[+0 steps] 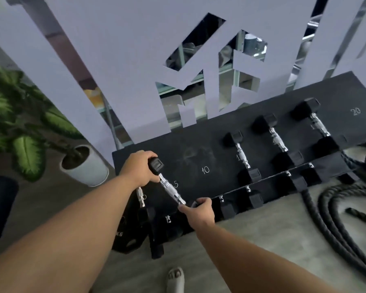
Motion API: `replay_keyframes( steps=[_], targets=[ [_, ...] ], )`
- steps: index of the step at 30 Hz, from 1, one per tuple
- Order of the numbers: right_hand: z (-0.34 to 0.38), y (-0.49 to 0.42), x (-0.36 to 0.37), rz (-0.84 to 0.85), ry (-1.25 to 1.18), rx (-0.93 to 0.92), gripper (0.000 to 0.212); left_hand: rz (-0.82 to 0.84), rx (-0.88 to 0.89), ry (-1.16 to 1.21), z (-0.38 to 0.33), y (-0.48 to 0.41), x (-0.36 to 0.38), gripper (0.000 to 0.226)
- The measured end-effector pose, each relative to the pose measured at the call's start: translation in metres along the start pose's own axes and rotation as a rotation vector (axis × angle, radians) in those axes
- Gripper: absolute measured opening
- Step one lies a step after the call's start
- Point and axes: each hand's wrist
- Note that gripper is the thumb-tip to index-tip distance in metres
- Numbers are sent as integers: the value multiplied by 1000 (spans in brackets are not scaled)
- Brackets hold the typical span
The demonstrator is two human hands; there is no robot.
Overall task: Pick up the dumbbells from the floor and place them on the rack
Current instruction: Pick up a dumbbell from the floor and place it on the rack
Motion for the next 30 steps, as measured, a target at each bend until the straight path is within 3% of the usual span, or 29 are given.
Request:
replay_keyframes(
  steps=[13,23,28,30],
  targets=[
    [-27,-127,116,-244,13,243,67,210,373,-175,55,-173,100,70],
    [-51,-169,140,-394,119,305,58,289,482,-146,69,-214,165,64],
    [-50,-165,136,-353,210,269,51,288,450,-124,71,-213,181,62],
    [-43,-164,131,-354,357,209,48,291,427,-146,76,-212,184,62]
  ],
)
Point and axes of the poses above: each hand's wrist, its own y-axis away from the middle knuckle, its own x-axis out of the palm, z = x × y, and after that the axes turned 11 degrees about -y, right-handed
